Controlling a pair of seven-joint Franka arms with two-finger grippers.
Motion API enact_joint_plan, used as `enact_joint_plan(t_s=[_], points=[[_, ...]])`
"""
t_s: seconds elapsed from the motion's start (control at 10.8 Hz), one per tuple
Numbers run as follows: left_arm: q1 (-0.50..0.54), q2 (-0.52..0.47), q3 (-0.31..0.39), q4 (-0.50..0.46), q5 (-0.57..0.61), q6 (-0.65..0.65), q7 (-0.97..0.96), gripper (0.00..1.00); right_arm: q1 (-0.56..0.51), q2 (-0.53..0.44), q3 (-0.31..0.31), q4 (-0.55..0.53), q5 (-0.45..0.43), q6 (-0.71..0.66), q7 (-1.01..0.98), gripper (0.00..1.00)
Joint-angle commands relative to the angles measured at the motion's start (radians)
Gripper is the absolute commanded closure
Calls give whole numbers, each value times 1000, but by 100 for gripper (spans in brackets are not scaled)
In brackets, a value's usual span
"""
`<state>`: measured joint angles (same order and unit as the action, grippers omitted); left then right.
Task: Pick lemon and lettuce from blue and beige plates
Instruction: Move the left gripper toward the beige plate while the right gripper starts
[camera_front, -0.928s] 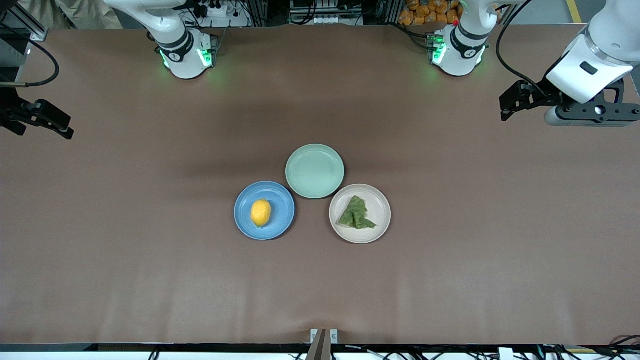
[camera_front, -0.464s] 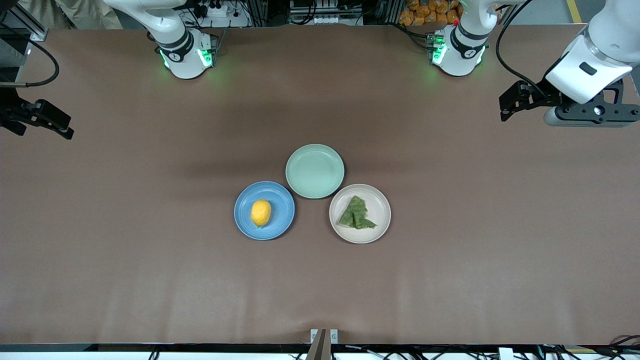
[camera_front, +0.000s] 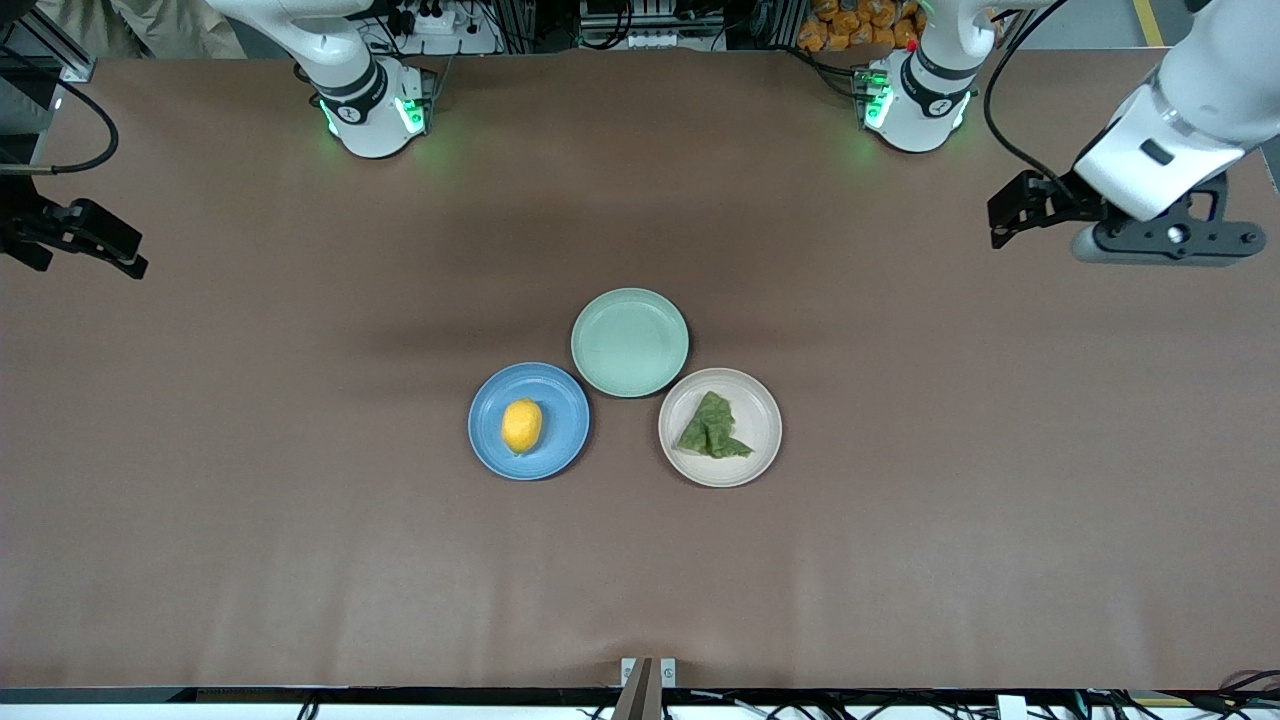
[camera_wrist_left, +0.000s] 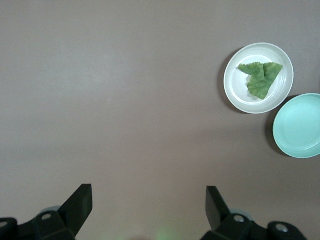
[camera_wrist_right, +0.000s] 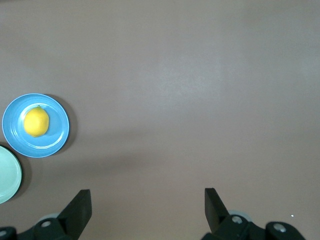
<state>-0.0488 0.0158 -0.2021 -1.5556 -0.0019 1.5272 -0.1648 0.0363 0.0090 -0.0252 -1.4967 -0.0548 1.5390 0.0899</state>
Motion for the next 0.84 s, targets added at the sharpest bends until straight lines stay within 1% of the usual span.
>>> enact_joint_plan(t_s=[0.0, 0.37, 0.46, 0.56, 0.74], points=[[-26, 62, -2, 31, -21, 7, -38, 0, 11, 22, -4, 18, 4, -11, 8, 0], [-97, 148, -5, 31, -17, 106, -175, 0, 33, 64, -2, 20, 4, 13, 8, 0], [-108, 164, -5, 29, -15, 125, -194, 0, 34, 80, -1, 21, 19, 32, 8, 0], [-108, 176, -5, 31, -20, 140, -200, 0, 40, 94, -1, 23, 57, 56, 8, 0], [-117, 208, -7, 32, -24, 178, -203, 0, 50, 150, -1, 24, 67, 92, 2, 0]])
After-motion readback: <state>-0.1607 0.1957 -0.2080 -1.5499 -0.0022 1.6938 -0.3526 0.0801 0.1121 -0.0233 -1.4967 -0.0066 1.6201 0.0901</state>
